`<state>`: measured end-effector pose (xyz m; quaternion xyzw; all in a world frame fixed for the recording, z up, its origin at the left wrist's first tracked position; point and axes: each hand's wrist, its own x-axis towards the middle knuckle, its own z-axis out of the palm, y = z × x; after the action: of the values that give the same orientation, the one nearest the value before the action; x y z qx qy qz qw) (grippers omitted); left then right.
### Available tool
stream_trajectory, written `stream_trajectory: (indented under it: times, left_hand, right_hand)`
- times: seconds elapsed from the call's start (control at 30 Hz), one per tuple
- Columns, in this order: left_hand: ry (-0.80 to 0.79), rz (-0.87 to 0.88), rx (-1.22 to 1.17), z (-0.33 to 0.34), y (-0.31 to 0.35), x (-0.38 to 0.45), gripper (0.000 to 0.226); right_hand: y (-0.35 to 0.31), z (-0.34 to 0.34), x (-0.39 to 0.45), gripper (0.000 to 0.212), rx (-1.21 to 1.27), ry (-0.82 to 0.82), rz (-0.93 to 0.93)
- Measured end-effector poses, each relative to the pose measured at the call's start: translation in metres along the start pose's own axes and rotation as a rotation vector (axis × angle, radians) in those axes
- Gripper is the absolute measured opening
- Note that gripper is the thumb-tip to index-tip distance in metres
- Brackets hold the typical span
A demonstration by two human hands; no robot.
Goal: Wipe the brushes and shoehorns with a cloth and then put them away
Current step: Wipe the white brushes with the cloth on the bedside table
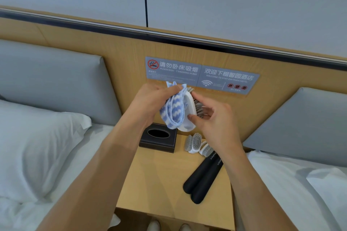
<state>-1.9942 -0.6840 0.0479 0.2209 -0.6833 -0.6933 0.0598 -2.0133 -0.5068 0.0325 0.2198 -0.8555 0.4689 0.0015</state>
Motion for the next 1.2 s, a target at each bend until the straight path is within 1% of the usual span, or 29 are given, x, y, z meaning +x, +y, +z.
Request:
stream_trajectory:
  times: [0.03,0.07,0.23,0.3,0.37,0.53,0.63,0.77,0.87,0.93,1.03,1.13,1.2]
  left_hand:
    - [-0.016,0.011,0.012,-0.001,-0.002,-0.001,0.053]
    - [-0.032,0.023,0.022,-0.002,-0.004,-0.003,0.054]
    - [-0.155,0.136,0.004,-0.004,-0.02,-0.013,0.024]
    - [-0.163,0.226,0.023,-0.004,-0.028,-0.015,0.016]
    - [-0.154,0.313,0.046,-0.004,-0.036,-0.018,0.013]
    - [-0.129,0.446,0.094,-0.005,-0.051,-0.026,0.018]
    - [-0.114,0.537,0.163,-0.002,-0.061,-0.03,0.029]
    - [-0.054,0.653,0.226,0.002,-0.067,-0.032,0.034]
    - [-0.017,0.655,0.238,0.001,-0.069,-0.031,0.033]
    - [-0.015,0.639,0.217,0.0,-0.068,-0.03,0.027]
    - [-0.056,0.609,0.19,-0.003,-0.066,-0.027,0.018]
    - [-0.121,0.569,0.153,-0.006,-0.066,-0.022,0.016]
    - [-0.128,0.545,0.113,-0.008,-0.067,-0.018,0.017]
  right_hand:
    - [0.001,0.0,0.001,0.063,0.011,-0.003,0.014]
    - [0.002,-0.001,0.002,0.063,0.019,-0.005,0.026]
    - [0.007,-0.001,0.003,0.058,0.143,0.036,0.102]
    - [0.01,-0.001,0.006,0.055,0.219,0.044,0.161]
    - [0.014,-0.001,0.009,0.054,0.321,0.033,0.234]
    - [0.017,0.002,0.008,0.049,0.501,-0.021,0.367]
    - [0.012,0.001,0.01,0.043,0.644,-0.042,0.464]
    - [0.006,0.0,0.009,0.033,0.733,-0.088,0.528]
    - [0.006,0.002,0.007,0.027,0.737,-0.108,0.53]
    - [0.008,0.004,0.005,0.026,0.744,-0.12,0.522]
    - [0.01,0.004,0.004,0.027,0.748,-0.137,0.502]
    - [0.013,0.003,0.004,0.028,0.77,-0.148,0.491]
    - [0.015,0.003,0.005,0.03,0.774,-0.168,0.487]
